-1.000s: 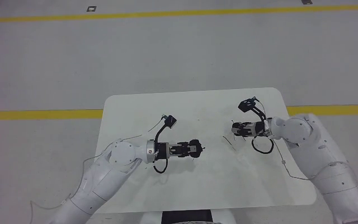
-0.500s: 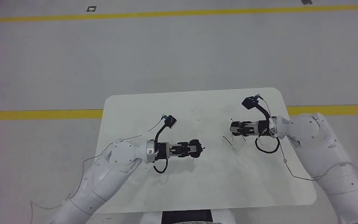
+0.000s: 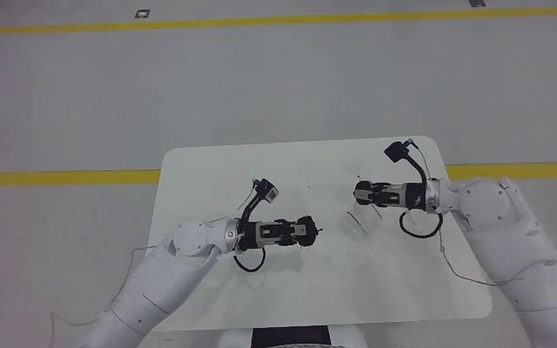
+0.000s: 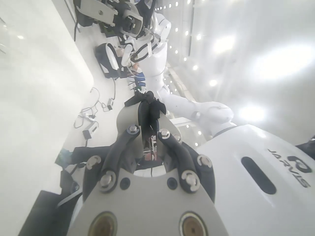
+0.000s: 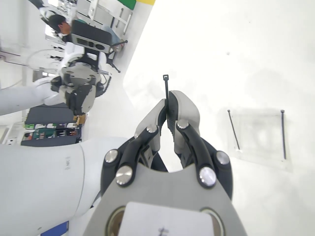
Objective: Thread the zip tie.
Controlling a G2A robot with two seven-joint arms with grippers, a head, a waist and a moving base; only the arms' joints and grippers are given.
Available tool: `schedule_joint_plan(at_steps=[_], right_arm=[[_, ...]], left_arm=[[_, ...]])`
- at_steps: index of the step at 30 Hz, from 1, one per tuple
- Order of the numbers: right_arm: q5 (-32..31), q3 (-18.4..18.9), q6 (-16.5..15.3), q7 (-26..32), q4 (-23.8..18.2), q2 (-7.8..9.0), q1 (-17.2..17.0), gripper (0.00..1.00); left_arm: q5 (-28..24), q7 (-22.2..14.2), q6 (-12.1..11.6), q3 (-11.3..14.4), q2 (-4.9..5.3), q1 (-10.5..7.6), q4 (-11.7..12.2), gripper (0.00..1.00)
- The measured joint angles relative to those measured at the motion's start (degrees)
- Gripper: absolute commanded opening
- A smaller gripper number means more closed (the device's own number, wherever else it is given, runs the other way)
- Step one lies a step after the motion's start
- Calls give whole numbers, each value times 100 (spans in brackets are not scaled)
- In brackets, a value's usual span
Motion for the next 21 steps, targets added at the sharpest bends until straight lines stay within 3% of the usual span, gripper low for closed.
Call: schedule_joint_plan(at_steps=[5,10,14,21], right_arm=[[640,243,0,436,-34,-43,13,0],[1244,514,0,1047,-76,-187,33,0],[1259,523,0,1053,-75,-191,33,0],[1256,521,0,1052,-75,-191,33,0]], left_arm=[[-500,-277,0,21,-78,-59,287,0],[-723,-437,0,55,-161,-95,443,0],[-832,-544,0,161,-211,-121,579,0],[-832,-543,0,162,-210,-122,580,0]])
